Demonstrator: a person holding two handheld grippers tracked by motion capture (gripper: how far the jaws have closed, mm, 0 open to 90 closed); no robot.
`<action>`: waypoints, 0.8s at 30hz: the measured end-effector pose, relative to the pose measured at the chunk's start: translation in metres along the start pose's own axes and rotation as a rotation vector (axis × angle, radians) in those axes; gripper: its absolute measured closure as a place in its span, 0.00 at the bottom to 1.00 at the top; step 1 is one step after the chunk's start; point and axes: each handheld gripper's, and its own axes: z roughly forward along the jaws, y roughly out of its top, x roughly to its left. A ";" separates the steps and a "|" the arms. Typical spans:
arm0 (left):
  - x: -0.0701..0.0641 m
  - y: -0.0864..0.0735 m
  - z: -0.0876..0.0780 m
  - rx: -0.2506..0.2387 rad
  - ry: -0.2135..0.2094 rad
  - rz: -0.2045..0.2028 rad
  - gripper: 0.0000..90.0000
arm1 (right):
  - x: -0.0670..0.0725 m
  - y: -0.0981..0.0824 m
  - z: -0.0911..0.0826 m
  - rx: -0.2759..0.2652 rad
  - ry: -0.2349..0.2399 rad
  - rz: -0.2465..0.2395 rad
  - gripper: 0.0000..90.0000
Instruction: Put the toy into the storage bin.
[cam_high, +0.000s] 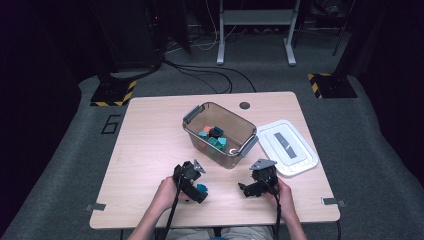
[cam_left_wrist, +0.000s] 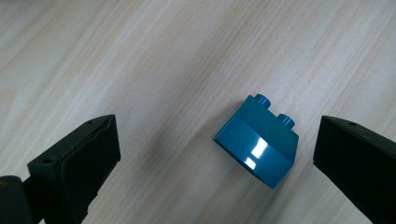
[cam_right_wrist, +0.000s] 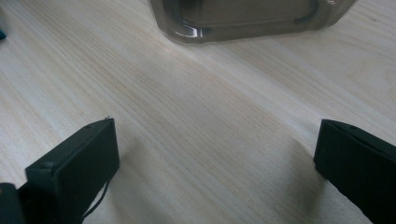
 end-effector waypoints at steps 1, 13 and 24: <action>-0.001 0.000 0.001 0.002 0.001 0.003 0.02 | 0.000 0.000 0.000 0.000 0.000 0.000 0.00; -0.008 -0.004 0.001 -0.019 -0.020 0.055 0.54 | 0.000 0.000 0.000 0.000 0.000 -0.001 0.00; -0.007 -0.004 -0.003 -0.043 0.001 0.058 0.65 | 0.000 0.000 0.000 0.000 0.000 -0.001 0.00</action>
